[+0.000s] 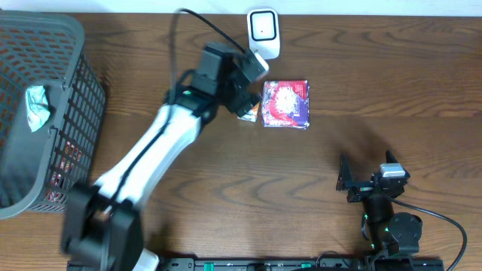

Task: Scan the item barcode
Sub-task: 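Carry the tissue pack to the scanner and release it beside the purple pack, then move the left gripper back into the basket and grasp the red snack bag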

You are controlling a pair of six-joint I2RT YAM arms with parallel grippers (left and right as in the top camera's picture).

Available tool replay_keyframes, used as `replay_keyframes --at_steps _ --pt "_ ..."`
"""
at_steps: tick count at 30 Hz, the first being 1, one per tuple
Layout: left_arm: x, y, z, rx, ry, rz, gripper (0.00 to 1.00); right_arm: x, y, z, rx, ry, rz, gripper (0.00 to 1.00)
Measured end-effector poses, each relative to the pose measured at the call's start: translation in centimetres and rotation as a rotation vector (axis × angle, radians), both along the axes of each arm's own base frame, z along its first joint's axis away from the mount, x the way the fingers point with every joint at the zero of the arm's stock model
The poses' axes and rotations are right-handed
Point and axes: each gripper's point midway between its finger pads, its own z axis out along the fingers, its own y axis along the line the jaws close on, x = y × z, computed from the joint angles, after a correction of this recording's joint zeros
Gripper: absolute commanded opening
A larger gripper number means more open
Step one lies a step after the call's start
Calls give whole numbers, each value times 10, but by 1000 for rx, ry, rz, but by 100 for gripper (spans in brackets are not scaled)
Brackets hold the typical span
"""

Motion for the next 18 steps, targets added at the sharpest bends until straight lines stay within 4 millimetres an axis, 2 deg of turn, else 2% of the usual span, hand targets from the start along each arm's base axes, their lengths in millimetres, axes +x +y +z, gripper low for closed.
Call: replay_keyframes --at_steps 4,6,13,18 --pt "0 36 66 -53 -134 90 99 0 0 0 0 0 0 99" --pt "2 60 88 -83 -172 156 99 0 0 0 0 0 0 99" --pt "2 177 154 -211 -288 487 99 0 0 0 0 0 0 99" --pt "-22 264 196 -244 -407 710 98 0 0 0 0 0 0 99"
